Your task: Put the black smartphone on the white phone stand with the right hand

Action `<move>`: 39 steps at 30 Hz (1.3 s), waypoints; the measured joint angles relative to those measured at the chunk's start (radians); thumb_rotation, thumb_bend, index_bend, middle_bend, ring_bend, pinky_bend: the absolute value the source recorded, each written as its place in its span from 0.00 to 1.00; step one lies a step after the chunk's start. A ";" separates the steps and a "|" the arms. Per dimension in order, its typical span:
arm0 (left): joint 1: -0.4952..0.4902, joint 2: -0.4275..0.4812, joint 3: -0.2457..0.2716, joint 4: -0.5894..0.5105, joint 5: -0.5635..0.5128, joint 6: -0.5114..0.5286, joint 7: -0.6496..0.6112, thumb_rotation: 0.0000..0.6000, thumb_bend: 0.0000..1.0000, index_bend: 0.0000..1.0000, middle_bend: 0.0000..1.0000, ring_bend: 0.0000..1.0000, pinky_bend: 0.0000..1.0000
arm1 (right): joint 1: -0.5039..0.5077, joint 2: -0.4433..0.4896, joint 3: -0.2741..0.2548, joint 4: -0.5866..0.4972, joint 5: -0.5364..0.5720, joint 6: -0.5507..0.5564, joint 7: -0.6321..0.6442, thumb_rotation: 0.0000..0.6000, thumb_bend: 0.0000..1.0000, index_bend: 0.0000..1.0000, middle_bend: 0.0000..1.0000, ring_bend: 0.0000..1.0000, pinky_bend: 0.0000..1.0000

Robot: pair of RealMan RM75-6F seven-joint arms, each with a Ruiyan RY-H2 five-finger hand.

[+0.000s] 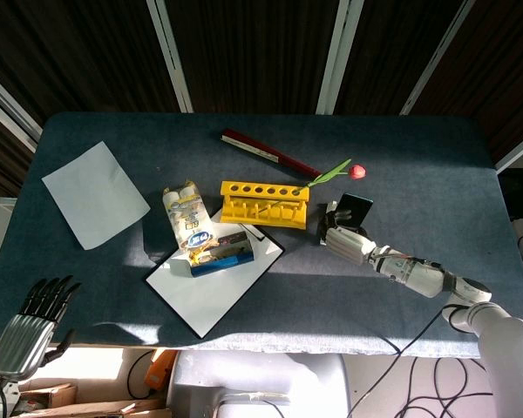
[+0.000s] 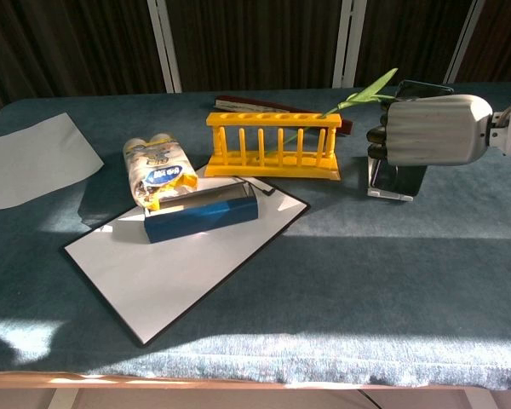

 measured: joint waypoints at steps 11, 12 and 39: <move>-0.002 0.002 0.003 -0.002 0.002 -0.005 -0.005 1.00 0.37 0.00 0.00 0.00 0.00 | -0.006 -0.013 0.000 0.014 0.003 0.001 -0.002 1.00 0.39 0.88 0.73 0.66 0.68; -0.002 0.002 0.003 -0.003 0.001 -0.005 -0.004 1.00 0.37 0.00 0.00 0.00 0.00 | -0.006 -0.013 0.000 0.013 0.004 0.000 -0.003 1.00 0.39 0.87 0.72 0.65 0.68; 0.002 0.003 0.004 -0.003 0.003 0.001 -0.004 1.00 0.37 0.00 0.00 0.00 0.00 | -0.021 -0.013 0.024 -0.013 0.041 -0.025 -0.048 1.00 0.39 0.17 0.54 0.54 0.61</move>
